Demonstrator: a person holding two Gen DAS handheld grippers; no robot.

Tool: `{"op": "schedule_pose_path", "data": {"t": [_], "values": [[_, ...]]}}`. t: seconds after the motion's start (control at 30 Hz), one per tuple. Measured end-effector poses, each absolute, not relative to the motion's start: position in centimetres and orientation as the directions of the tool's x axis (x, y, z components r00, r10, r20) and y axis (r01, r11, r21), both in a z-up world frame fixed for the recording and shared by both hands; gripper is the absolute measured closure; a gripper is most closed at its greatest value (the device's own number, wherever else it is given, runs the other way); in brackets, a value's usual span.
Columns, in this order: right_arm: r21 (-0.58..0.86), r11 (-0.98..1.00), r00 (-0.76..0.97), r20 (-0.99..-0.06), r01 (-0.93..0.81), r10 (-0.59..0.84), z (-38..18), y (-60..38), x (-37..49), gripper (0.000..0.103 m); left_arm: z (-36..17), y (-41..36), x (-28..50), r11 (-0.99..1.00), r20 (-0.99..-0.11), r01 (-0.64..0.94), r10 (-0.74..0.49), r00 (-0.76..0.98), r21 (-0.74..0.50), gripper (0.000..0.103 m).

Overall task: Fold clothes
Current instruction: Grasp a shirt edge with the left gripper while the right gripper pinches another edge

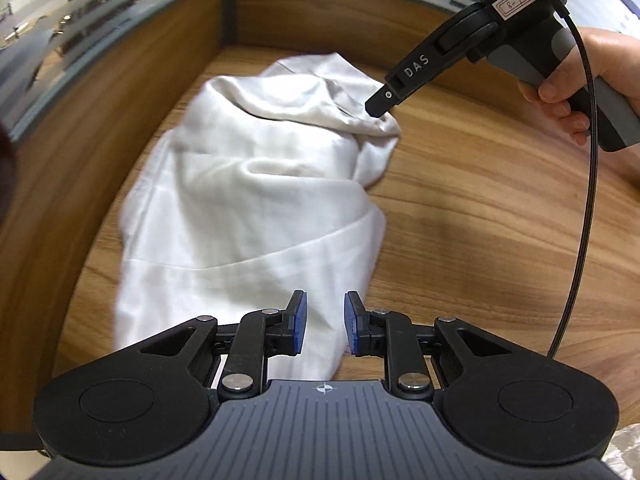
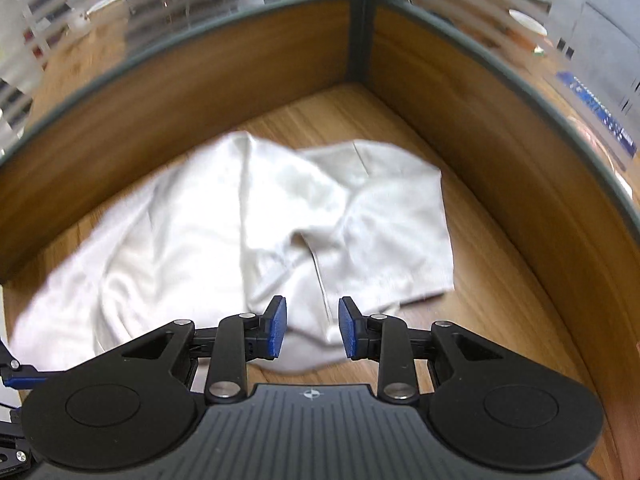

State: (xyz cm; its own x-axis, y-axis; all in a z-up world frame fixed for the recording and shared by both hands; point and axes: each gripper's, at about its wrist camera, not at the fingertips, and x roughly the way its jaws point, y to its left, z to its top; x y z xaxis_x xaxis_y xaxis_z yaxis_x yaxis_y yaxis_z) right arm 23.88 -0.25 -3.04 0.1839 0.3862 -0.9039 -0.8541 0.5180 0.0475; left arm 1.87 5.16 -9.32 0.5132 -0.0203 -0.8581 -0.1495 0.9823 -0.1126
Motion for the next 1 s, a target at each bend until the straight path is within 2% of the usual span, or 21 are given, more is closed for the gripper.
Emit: {"op": "schedule_pose_path", "data": {"t": [0.13, 0.23, 0.67, 0.8, 0.87, 0.93, 0.97, 1.0], "values": [[0.036, 0.501, 0.174, -0.915, -0.865, 0.365, -4.3, -1.0, 23.9, 0.069, -10.5, 4.6, 2.8, 0.984, -0.871, -0.15, -0.01, 0.492, -0.096, 0.074], [0.023, 0.475, 0.172, -0.916, -0.88, 0.364, -5.2, -0.8, 24.1, 0.063, -11.5, 4.1, 3.4, 0.985, -0.882, -0.153, -0.002, 0.472, -0.084, 0.072], [-0.051, 0.327, 0.179, -0.91, -0.944, 0.374, -7.1, 0.4, 23.2, 0.062, -13.5, 2.3, 4.9, 0.991, -0.906, -0.133, 0.066, 0.419, 0.01, 0.065], [-0.041, 0.295, 0.162, -0.902, -0.955, 0.4, -6.7, 0.3, 22.7, 0.051, -13.5, 1.8, 4.7, 0.991, -0.9, -0.125, 0.087, 0.427, 0.037, 0.068], [-0.051, 0.28, 0.166, -0.899, -0.959, 0.405, -6.7, 0.3, 22.5, 0.052, -13.5, 1.7, 4.6, 0.991, -0.895, -0.124, 0.097, 0.435, 0.047, 0.077], [-0.08, 0.258, 0.181, -0.899, -0.963, 0.399, -7.0, 0.4, 22.2, 0.055, -13.4, 1.8, 4.5, 0.989, -0.888, -0.133, 0.114, 0.445, 0.06, 0.093], [-0.082, 0.256, 0.181, -0.901, -0.963, 0.393, -7.1, 0.5, 22.3, 0.066, -13.3, 1.9, 4.4, 0.988, -0.885, -0.139, 0.118, 0.45, 0.061, 0.095], [-0.072, 0.26, 0.173, -0.905, -0.963, 0.388, -7.2, 0.6, 22.4, 0.088, -13.1, 2.0, 4.3, 0.987, -0.883, -0.148, 0.12, 0.454, 0.058, 0.097]]}}
